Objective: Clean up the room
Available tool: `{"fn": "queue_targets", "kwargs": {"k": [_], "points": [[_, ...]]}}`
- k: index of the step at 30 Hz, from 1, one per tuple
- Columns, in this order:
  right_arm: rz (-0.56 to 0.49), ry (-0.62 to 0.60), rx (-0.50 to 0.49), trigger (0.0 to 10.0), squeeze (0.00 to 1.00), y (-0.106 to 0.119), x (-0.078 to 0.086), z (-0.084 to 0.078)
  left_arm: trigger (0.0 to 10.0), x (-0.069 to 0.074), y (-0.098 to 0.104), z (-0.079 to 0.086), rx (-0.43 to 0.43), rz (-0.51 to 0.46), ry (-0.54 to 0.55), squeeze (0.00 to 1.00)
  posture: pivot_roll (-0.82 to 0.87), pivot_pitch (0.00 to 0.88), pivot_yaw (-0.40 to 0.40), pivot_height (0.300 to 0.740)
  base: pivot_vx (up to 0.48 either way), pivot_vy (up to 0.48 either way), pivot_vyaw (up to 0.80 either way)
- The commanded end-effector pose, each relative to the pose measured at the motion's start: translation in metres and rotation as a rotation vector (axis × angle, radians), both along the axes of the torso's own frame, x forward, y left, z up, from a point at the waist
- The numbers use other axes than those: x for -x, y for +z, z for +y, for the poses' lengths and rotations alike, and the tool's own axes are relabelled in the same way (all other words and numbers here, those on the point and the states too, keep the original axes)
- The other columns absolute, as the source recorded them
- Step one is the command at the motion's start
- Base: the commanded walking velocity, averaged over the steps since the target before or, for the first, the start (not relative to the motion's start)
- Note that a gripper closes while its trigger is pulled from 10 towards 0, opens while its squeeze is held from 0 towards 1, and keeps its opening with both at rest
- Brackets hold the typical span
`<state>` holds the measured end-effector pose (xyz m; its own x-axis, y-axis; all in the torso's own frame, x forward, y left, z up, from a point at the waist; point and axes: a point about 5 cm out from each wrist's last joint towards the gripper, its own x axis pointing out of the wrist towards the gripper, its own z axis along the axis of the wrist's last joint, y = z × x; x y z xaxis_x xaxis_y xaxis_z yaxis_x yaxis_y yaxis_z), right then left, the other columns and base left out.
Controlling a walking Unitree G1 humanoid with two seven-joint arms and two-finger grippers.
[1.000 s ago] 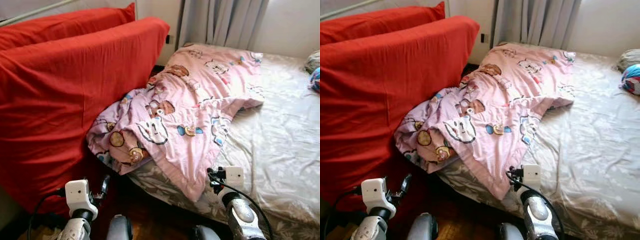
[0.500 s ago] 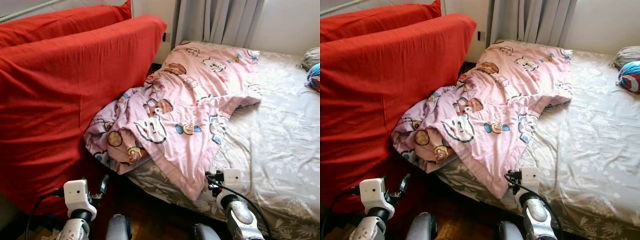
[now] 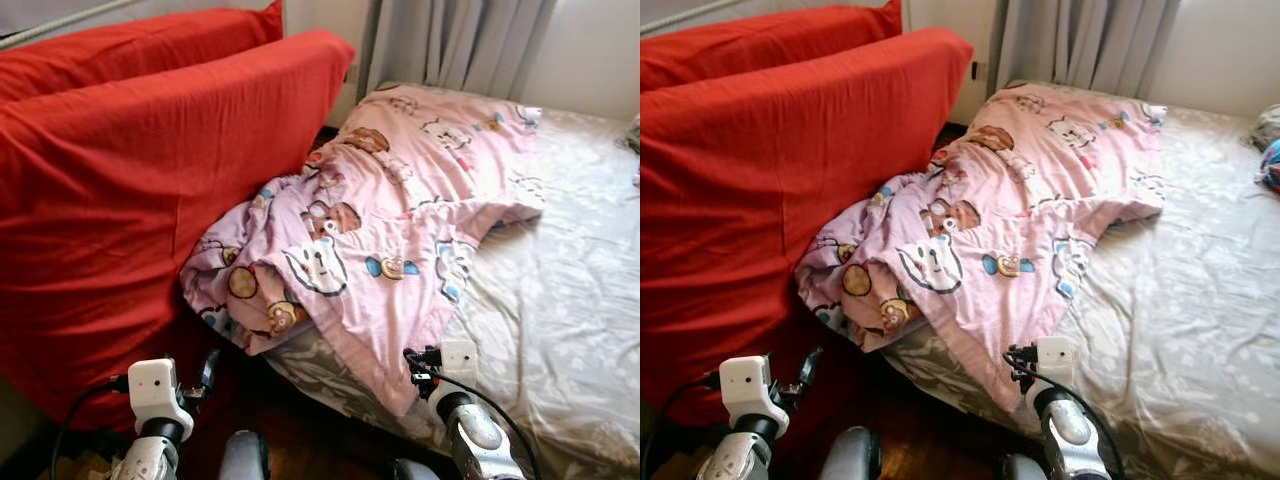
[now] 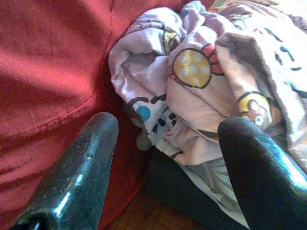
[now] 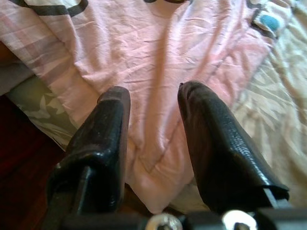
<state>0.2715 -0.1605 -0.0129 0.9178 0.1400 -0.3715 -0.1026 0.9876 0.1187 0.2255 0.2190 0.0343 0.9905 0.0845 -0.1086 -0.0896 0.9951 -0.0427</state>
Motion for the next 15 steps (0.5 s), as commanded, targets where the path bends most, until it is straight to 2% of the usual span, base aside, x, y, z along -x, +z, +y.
{"fn": "queue_targets", "kwargs": {"k": [1, 15], "points": [[0.026, 0.011, 0.007, 10.0, 0.0, -0.0031, 0.0021, -0.0007, 10.0, 0.0016, -0.0046, 0.0008, 0.005, 0.022, 0.0, 0.0, 0.07, 0.089, -0.045, 0.606, 0.311, 0.0, 0.0], [0.039, 0.029, 0.009, 10.0, 0.0, -0.0045, 0.0026, 0.001, 10.0, 0.0045, -0.0069, 0.0012, 0.006, 0.023, 0.002, 0.0, 0.08, 0.1, -0.047, 0.606, 0.314, 0.0, 0.0]]}}
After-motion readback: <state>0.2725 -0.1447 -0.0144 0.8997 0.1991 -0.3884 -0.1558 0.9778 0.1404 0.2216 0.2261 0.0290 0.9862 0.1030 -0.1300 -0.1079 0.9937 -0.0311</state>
